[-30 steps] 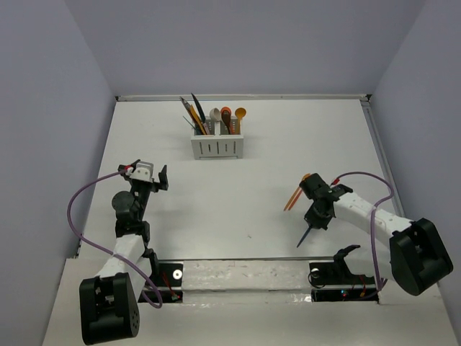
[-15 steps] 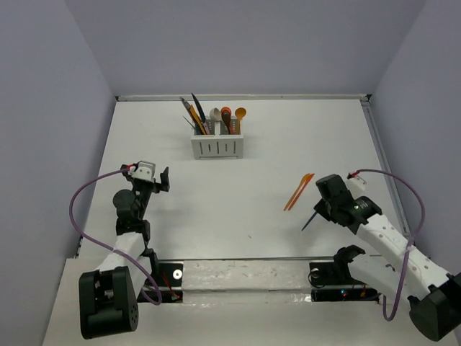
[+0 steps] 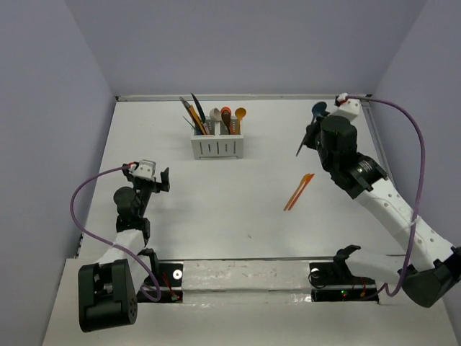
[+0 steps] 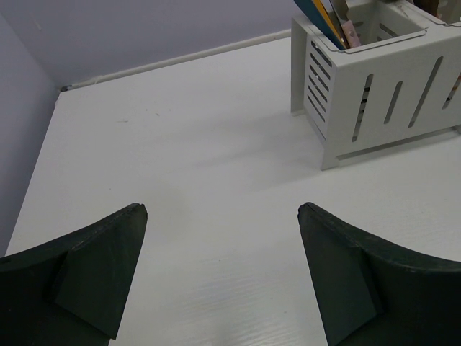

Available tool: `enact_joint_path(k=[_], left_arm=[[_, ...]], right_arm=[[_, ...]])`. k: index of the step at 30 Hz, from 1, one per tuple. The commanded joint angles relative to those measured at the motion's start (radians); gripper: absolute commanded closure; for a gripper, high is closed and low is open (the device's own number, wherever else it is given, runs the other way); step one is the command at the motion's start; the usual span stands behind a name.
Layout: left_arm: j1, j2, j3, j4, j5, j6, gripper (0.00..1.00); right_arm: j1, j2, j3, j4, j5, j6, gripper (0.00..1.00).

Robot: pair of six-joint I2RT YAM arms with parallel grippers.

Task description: Sort the eating utensils into containers

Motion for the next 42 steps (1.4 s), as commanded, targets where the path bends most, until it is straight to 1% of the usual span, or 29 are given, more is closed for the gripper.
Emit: enact_joint_path(k=[1,2,3,4,5,6,7,8,9,10,13,15,18,21,25,27,28,29,31,32,33,34,37,38,39,40,41,42], left_arm=[[0.001,-0.004,0.037,0.065,-0.002,0.016,0.01],[0.001,0.001,0.038,0.065,-0.002,0.016,0.01],[0.000,0.002,0.040,0.065,-0.002,0.014,0.01],[0.001,0.001,0.041,0.063,-0.002,0.014,0.01],[0.000,0.001,0.041,0.063,0.000,0.014,0.01],[0.000,0.001,0.041,0.063,0.001,0.015,0.01],[0.001,0.001,0.041,0.062,0.003,0.016,0.01],[0.001,0.002,0.041,0.062,0.003,0.017,0.01],[0.001,0.005,0.043,0.062,0.009,0.019,0.01],[0.001,0.008,0.044,0.060,0.012,0.020,0.01],[0.001,0.028,0.057,0.054,0.004,0.019,0.01],[0.001,0.036,0.063,0.048,0.003,0.017,0.01],[0.001,0.047,0.069,0.045,-0.002,0.016,0.01],[0.001,0.054,0.075,0.037,-0.011,0.011,0.01],[0.001,0.054,0.078,0.033,-0.019,0.006,0.01],[0.000,0.053,0.078,0.034,-0.025,0.005,0.01],[0.001,0.053,0.077,0.034,-0.023,0.005,0.01],[0.001,0.051,0.075,0.034,-0.023,0.006,0.01],[0.001,0.047,0.072,0.036,-0.022,0.006,0.01],[0.000,0.041,0.072,0.039,-0.020,0.006,0.01],[0.001,0.037,0.068,0.040,-0.020,0.006,0.01],[0.001,0.031,0.064,0.043,-0.020,0.006,0.01],[0.001,0.022,0.060,0.046,-0.019,0.006,0.01],[0.001,0.021,0.058,0.046,-0.020,0.006,0.01],[0.001,0.019,0.058,0.046,-0.019,0.006,0.01],[0.001,0.014,0.058,0.046,-0.022,0.006,0.01],[0.001,0.011,0.057,0.048,-0.022,0.006,0.01],[0.001,0.010,0.055,0.050,-0.022,0.005,0.01]], right_arm=[[0.088,0.165,0.114,0.481,-0.059,-0.316,1.00],[0.109,0.209,0.125,0.636,-0.052,-0.363,1.00],[0.159,0.302,0.154,0.715,-0.039,-0.475,1.00],[0.178,0.353,0.172,0.784,-0.037,-0.535,1.00],[0.201,0.405,0.197,0.908,-0.066,-0.657,1.00],[0.201,0.509,0.256,0.958,-0.086,-0.696,1.00],[0.201,0.562,0.297,0.986,-0.095,-0.721,1.00],[0.201,0.615,0.338,1.007,-0.101,-0.735,1.00],[0.201,0.722,0.381,1.013,-0.100,-0.753,1.00],[0.201,0.773,0.465,1.014,-0.098,-0.762,1.00],[0.201,0.922,0.556,0.977,-0.146,-0.743,1.00],[0.201,0.975,0.605,0.975,-0.175,-0.707,1.00],[0.201,1.053,0.644,0.957,-0.171,-0.669,1.00],[0.201,1.084,0.615,0.955,-0.190,-0.609,1.00],[0.201,1.064,0.533,0.970,-0.210,-0.533,1.00],[0.201,1.046,0.503,0.975,-0.200,-0.537,0.99],[0.201,1.029,0.487,0.957,-0.189,-0.542,0.80],[0.201,1.016,0.484,0.940,-0.189,-0.543,0.71],[0.201,0.989,0.475,0.903,-0.189,-0.540,0.59],[0.201,0.949,0.454,0.870,-0.212,-0.540,0.51],[0.201,0.924,0.438,0.851,-0.223,-0.543,0.47],[0.201,0.867,0.411,0.830,-0.224,-0.543,0.41],[0.201,0.747,0.366,0.681,-0.175,-0.510,0.39],[0.201,0.649,0.320,0.590,-0.136,-0.446,0.39],[0.192,0.600,0.296,0.526,-0.120,-0.404,0.39],[0.166,0.552,0.273,0.366,-0.118,-0.356,0.40],[0.145,0.476,0.222,0.283,-0.126,-0.233,0.40],[0.119,0.443,0.222,0.194,-0.140,-0.166,0.40]])
